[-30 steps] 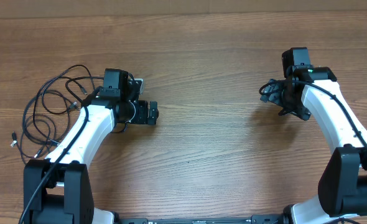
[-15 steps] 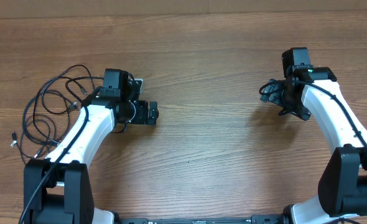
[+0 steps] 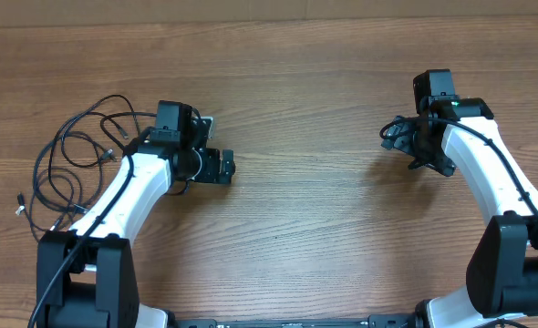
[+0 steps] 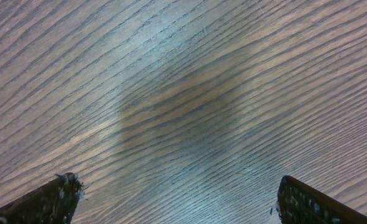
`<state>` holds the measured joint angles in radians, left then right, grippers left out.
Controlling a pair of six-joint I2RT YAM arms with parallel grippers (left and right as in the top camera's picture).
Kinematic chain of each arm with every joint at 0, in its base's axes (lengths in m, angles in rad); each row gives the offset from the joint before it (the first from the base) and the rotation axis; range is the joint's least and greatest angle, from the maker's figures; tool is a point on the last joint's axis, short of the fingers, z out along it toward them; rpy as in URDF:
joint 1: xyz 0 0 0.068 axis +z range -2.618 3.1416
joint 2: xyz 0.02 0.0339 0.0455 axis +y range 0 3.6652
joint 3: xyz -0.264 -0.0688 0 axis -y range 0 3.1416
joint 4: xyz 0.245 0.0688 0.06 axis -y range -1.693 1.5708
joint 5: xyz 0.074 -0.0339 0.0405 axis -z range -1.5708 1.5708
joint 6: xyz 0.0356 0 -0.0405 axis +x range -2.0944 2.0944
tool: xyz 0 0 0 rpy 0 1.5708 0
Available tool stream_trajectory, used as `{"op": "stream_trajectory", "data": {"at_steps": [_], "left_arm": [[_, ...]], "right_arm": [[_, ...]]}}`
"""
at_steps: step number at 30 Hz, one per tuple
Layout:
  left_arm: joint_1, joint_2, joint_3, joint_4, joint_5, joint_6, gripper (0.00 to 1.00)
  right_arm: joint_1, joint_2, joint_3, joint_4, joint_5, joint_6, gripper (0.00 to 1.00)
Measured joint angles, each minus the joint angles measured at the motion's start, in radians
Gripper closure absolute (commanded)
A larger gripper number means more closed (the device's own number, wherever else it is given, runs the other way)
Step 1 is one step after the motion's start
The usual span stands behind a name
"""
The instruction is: Untangle cables
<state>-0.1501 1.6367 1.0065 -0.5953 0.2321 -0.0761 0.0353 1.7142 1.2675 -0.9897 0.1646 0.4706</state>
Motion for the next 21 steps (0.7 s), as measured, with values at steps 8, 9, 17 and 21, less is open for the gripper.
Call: {"op": "stream_trajectory", "data": {"at_steps": [8,9,17,21], "left_arm": [[-0.021,-0.142,0.000,0.000,-0.002,0.000,0.00],[-0.021,-0.167,0.000,0.000,-0.002,0.000,0.00],[-0.021,-0.326,0.000,0.000,-0.002,0.000,0.00],[-0.021,-0.403,0.000,-0.048,-0.002,0.000,0.01]], "right_arm": [[0.000,0.000,0.000,0.000,0.000,0.000,0.00],[0.000,0.000,0.000,0.001,0.000,0.000,0.00],[0.000,0.000,0.000,0.001,0.000,0.000,0.00],[0.000,0.000,0.000,0.000,0.000,0.000,0.00]]}}
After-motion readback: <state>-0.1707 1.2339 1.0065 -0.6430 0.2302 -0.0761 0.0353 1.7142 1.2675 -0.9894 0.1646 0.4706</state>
